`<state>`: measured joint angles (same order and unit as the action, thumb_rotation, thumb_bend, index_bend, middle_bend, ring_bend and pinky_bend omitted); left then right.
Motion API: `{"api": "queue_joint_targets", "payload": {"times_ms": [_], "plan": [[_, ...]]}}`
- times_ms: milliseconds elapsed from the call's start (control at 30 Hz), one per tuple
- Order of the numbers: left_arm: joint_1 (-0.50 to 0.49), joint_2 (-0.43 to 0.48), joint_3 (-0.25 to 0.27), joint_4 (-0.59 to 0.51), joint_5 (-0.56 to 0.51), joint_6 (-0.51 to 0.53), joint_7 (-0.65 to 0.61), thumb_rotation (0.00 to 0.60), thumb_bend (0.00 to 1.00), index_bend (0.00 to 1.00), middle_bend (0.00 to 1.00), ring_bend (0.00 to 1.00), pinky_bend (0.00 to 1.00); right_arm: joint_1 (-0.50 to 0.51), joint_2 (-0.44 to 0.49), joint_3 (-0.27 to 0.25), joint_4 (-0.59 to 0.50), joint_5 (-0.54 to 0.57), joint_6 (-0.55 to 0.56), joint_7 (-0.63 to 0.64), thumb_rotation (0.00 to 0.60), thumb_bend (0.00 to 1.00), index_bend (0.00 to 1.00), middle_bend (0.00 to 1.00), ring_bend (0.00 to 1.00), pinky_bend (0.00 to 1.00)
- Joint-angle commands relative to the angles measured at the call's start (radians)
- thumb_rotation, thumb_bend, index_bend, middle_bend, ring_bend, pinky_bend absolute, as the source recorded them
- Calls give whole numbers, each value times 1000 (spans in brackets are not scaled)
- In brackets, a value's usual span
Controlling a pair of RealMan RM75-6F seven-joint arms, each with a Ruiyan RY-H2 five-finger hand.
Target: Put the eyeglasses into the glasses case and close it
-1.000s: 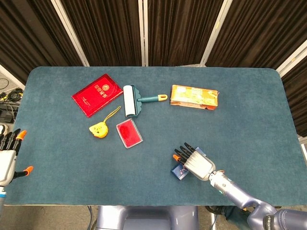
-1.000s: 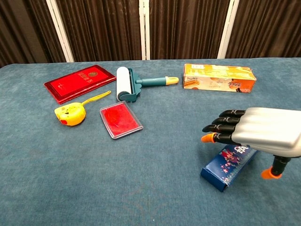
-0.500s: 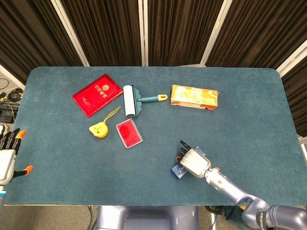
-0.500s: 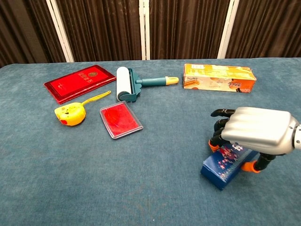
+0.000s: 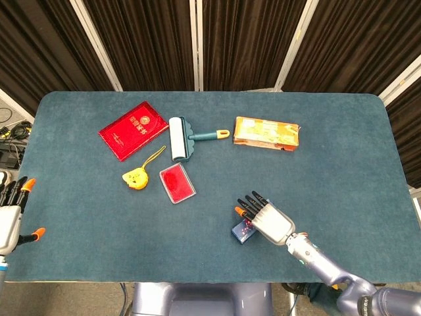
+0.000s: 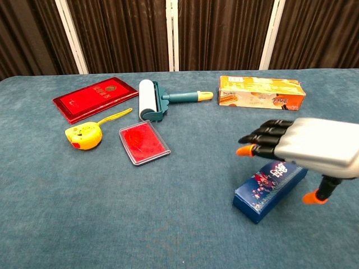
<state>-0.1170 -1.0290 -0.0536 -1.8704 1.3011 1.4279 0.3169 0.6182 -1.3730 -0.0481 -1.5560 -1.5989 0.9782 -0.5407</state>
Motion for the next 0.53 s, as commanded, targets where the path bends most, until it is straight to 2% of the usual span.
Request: {"api": "queue_joint_targets", "payload": {"times_ms": [33,167,267,333,533], "plan": [[10,10,5,-10,22,17,-14,600,0,0,0,0,0,-59,88,10,-101,-2,117,-14,600,0,0,0,0,0],[25,23,12,-18,62,49,-32,600,0,0,0,0,0,-133,159,18,-161,-26,270,73,600,0,0,0,0,0],[37,26,15,-18,86,78,-33,600,0,0,0,0,0,-181,183,29,-167,-36,368,140,600,0,0,0,0,0],[49,27,20,-19,113,103,-28,600,0,0,0,0,0,-221,193,47,-159,-35,452,203,600,0,0,0,0,0],[79,45,38,-37,181,155,-65,600,0,0,0,0,0,-308,205,77,-101,-11,598,377,600,0,0,0,0,0]]}}
